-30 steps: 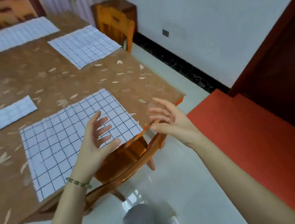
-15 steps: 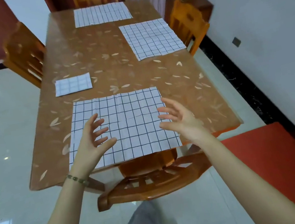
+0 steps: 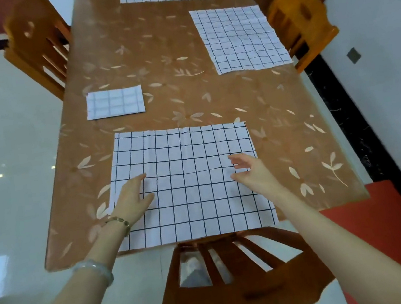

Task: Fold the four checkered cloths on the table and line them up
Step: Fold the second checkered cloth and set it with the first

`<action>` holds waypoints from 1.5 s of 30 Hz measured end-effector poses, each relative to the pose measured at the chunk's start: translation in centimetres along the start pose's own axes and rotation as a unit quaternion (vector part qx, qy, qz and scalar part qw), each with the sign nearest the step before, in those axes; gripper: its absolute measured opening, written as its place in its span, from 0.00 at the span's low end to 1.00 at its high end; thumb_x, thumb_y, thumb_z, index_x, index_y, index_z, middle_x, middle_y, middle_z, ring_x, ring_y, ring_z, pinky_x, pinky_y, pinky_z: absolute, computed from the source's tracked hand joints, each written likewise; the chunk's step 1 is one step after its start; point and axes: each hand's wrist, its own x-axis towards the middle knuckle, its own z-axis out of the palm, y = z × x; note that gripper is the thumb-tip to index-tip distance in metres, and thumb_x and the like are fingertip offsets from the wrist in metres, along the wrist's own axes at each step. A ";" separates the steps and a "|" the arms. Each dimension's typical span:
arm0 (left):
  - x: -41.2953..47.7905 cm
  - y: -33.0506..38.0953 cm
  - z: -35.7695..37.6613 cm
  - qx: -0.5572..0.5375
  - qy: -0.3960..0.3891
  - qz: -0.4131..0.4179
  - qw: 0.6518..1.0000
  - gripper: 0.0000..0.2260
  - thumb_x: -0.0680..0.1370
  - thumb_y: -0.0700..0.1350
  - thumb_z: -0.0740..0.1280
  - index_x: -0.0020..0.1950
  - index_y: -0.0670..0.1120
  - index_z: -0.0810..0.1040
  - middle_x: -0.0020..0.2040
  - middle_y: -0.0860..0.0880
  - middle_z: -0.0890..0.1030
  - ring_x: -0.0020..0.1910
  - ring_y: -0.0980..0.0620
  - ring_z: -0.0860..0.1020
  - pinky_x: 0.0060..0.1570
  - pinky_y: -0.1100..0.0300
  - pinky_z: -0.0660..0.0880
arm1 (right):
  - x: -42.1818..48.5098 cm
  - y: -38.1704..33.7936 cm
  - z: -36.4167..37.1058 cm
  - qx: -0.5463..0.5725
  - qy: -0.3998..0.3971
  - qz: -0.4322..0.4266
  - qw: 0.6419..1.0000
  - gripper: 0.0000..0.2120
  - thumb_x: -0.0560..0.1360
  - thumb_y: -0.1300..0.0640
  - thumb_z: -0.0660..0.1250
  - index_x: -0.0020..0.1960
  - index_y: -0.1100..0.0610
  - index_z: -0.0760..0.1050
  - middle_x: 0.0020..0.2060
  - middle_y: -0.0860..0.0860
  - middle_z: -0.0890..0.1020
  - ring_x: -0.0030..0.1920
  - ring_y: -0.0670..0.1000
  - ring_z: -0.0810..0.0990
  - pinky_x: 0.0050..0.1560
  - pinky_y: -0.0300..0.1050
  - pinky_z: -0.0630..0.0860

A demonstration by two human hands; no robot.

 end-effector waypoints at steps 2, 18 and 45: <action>0.9 -1.0 0.3 0.035 0.037 -0.011 0.999 0.24 0.77 0.44 0.67 0.71 0.41 0.68 0.71 0.41 0.68 0.71 0.42 0.64 0.71 0.51 0.58 | 1.6 1.2 0.5 -0.050 0.005 0.006 0.999 0.20 0.72 0.65 0.67 0.63 0.53 0.76 0.58 0.50 0.78 0.59 0.50 0.76 0.62 0.45 0.73; 2.9 -2.4 -0.5 0.011 0.194 -0.262 0.945 0.22 0.75 0.43 0.69 0.64 0.38 0.65 0.62 0.38 0.70 0.62 0.38 0.69 0.58 0.44 0.64 | 7.1 7.6 0.9 -0.107 0.127 0.156 0.974 0.25 0.70 0.71 0.65 0.66 0.59 0.72 0.63 0.60 0.67 0.60 0.60 0.72 0.61 0.52 0.72; 2.7 -4.4 -1.9 -0.195 0.159 -0.296 0.921 0.17 0.74 0.48 0.71 0.37 0.34 0.72 0.29 0.41 0.67 0.45 0.50 0.60 0.39 0.54 0.64 | 5.5 6.6 1.3 -0.218 0.083 0.030 0.972 0.22 0.72 0.58 0.66 0.66 0.54 0.71 0.70 0.59 0.65 0.71 0.60 0.61 0.68 0.53 0.63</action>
